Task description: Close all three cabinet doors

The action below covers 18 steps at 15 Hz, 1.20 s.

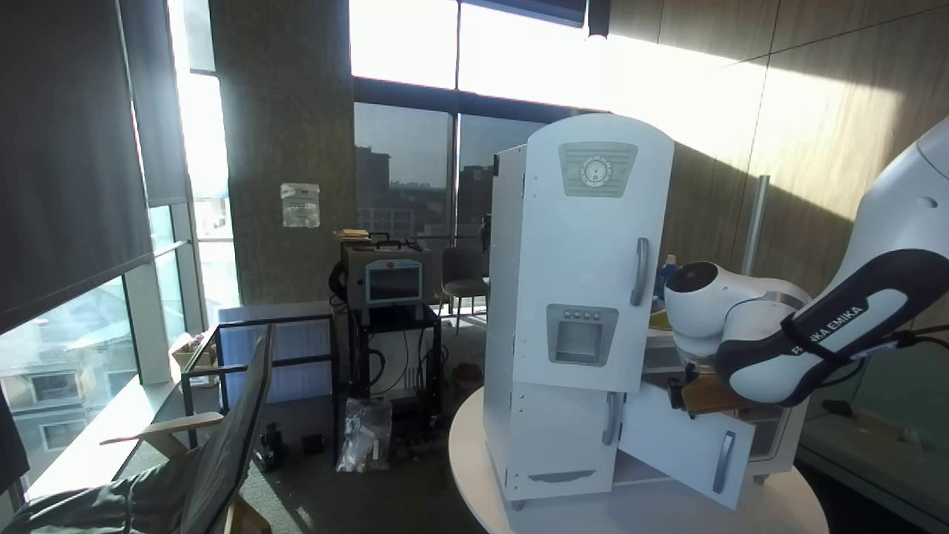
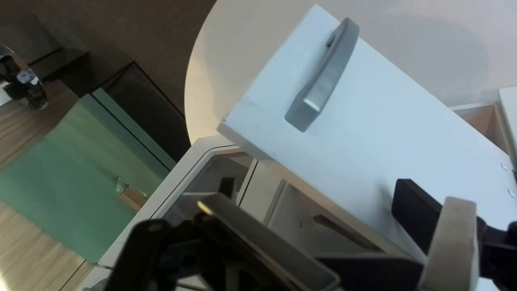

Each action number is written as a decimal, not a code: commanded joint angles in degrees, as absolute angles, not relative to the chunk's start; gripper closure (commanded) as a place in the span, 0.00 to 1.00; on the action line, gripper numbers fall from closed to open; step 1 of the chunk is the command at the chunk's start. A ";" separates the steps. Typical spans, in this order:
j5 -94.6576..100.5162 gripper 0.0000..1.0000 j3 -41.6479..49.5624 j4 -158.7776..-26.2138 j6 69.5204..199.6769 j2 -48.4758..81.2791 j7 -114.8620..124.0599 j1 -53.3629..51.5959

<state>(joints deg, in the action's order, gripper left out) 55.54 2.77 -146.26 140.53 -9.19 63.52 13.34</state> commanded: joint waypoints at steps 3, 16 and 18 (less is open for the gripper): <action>53.75 0.00 0.61 -148.60 134.55 -14.75 61.32 7.05; 34.09 0.00 -3.61 -145.89 145.36 -12.38 42.25 2.95; 38.04 0.00 -4.52 -145.24 147.92 -12.63 43.97 4.27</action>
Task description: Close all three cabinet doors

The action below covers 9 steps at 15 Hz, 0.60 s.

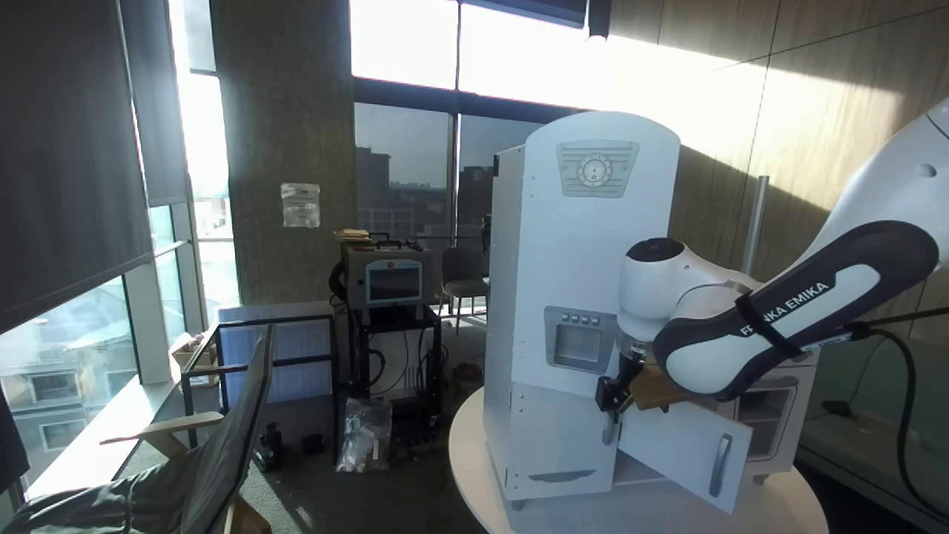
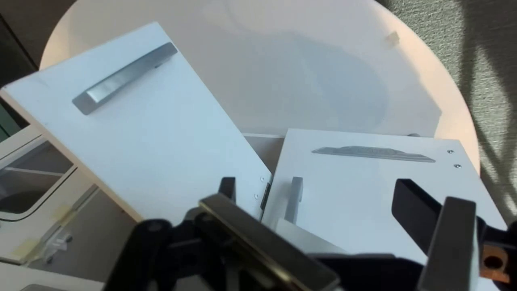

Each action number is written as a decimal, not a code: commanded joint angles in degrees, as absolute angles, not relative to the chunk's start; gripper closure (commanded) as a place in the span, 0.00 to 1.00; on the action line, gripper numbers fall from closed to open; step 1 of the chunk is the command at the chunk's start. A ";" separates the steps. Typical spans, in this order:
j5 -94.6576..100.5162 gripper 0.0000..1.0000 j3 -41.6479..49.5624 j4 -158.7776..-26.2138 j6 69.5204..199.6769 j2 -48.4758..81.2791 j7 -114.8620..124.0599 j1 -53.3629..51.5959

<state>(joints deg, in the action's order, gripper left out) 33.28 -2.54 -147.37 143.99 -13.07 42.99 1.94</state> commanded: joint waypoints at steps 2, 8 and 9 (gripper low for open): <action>42.06 0.00 -5.01 -144.16 149.86 -12.15 46.98 5.72; 48.30 0.00 -4.72 -139.84 154.75 -7.92 52.78 6.29; 50.38 0.00 -4.70 -139.04 155.88 -6.98 53.17 6.48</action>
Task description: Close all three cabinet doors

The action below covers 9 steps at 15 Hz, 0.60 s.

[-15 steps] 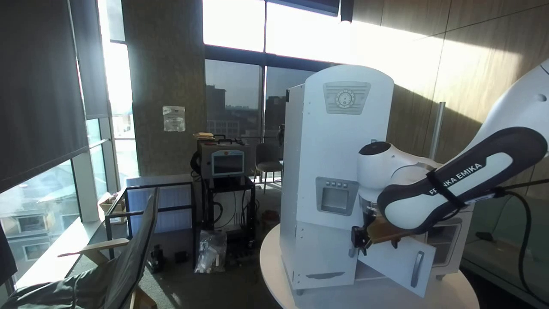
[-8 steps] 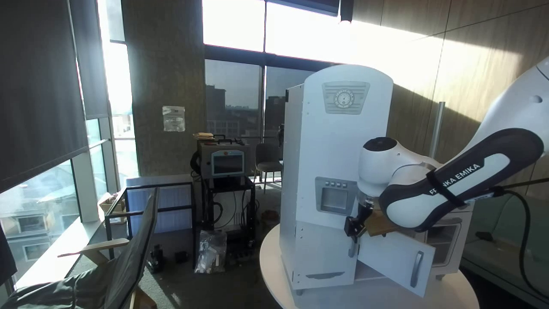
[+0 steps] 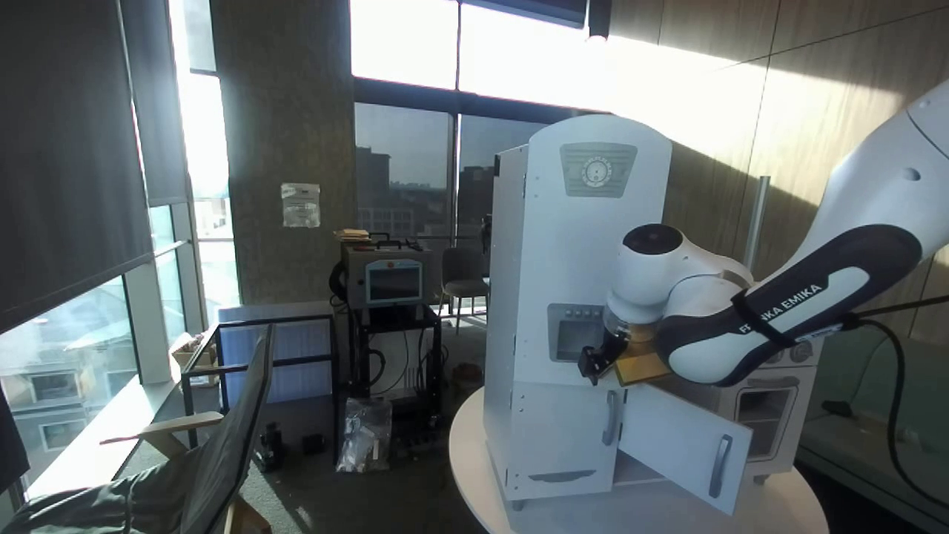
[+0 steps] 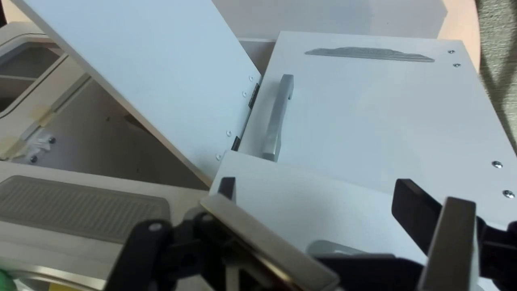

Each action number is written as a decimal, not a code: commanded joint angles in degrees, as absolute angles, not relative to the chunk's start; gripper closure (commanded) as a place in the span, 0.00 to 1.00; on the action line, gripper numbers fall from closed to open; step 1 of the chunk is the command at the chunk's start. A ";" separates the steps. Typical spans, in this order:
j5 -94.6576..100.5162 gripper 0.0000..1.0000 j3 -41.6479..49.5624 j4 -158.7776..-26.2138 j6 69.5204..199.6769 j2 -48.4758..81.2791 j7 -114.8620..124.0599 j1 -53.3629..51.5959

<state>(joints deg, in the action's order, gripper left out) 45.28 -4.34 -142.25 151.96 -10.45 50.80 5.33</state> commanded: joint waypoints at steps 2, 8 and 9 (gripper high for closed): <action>54.24 0.00 -4.53 -136.85 156.59 -4.90 54.52 6.86; 64.40 0.00 -3.25 -131.63 157.50 -0.47 58.75 8.17; 65.88 0.00 -3.10 -130.87 157.02 0.16 59.85 8.35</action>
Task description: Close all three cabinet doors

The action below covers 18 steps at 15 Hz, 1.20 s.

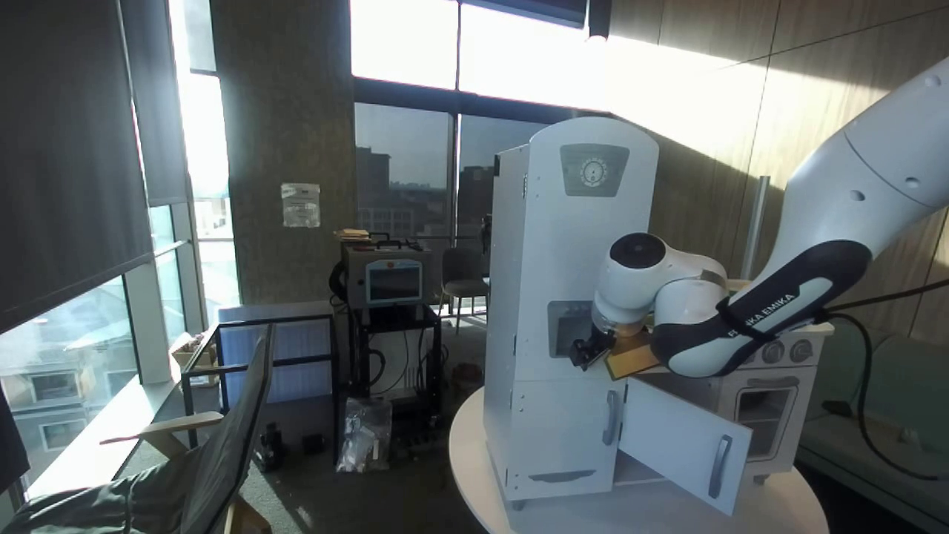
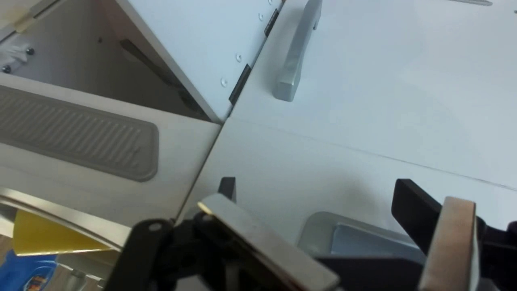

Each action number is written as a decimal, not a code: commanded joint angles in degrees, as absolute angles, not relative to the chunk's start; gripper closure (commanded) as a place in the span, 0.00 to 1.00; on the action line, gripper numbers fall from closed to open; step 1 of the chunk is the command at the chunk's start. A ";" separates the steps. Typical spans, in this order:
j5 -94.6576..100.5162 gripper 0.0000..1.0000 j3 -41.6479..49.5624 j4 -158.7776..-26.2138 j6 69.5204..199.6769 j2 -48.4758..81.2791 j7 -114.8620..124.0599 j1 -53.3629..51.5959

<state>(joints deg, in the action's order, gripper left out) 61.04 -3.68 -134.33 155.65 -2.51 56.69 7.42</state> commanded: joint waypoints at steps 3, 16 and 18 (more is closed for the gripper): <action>68.81 0.00 -2.69 -129.49 157.69 1.78 61.31 8.51; 41.56 0.00 -6.34 -141.28 153.87 -2.06 51.47 5.36; 38.85 0.00 -6.79 -142.55 152.70 -1.99 52.27 5.05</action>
<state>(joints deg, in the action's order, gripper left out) 43.05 -6.09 -140.44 154.98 -0.20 52.75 5.78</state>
